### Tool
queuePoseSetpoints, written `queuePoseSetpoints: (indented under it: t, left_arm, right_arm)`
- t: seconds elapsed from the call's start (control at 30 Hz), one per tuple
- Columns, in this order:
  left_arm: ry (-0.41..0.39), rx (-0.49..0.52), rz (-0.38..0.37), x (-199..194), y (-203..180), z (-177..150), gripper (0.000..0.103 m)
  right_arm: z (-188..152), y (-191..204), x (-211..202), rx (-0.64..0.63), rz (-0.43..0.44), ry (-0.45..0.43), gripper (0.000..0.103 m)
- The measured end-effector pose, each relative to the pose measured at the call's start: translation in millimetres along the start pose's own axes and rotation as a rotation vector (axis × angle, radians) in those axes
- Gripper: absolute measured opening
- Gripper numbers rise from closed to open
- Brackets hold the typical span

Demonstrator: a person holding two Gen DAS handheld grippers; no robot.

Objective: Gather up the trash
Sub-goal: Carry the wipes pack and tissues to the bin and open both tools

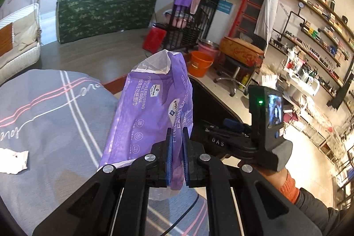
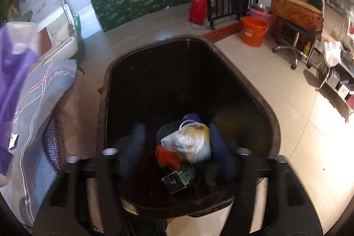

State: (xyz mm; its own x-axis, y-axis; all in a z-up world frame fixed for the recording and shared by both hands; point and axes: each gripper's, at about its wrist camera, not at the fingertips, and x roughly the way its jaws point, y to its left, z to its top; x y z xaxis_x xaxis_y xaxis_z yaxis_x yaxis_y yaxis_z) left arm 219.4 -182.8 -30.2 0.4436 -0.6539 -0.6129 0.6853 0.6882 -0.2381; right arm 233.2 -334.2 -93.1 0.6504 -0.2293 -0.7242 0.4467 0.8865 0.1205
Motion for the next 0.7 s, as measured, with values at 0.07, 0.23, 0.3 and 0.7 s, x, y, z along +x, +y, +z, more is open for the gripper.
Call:
queuePoseSetpoints:
  t: [0.07,0.23,0.3,0.7]
  left_arm:
    - [0.014,0.017,-0.004,6.5,-3.2,2.7,0.009]
    - [0.05,0.023,-0.041,26.1,-11.2,11.9,0.009]
    - [0.073,0.024,-0.054,37.1,-14.8,15.2,0.009]
    - [0.146,0.043,-0.08,79.8,-42.6,25.9,0.009]
  right_arm:
    - [-1.4,-1.1,-2.7,-0.003,-0.003,-0.01,0.074]
    - [-9.4,-8.7,-30.2,0.004,-0.018,-0.061,0.075]
    - [-12.1,-11.3,-39.4,0.012,-0.024,-0.079,0.077]
    - [-23.7,-45.1,-71.2,0.068,-0.097,-0.127,0.077]
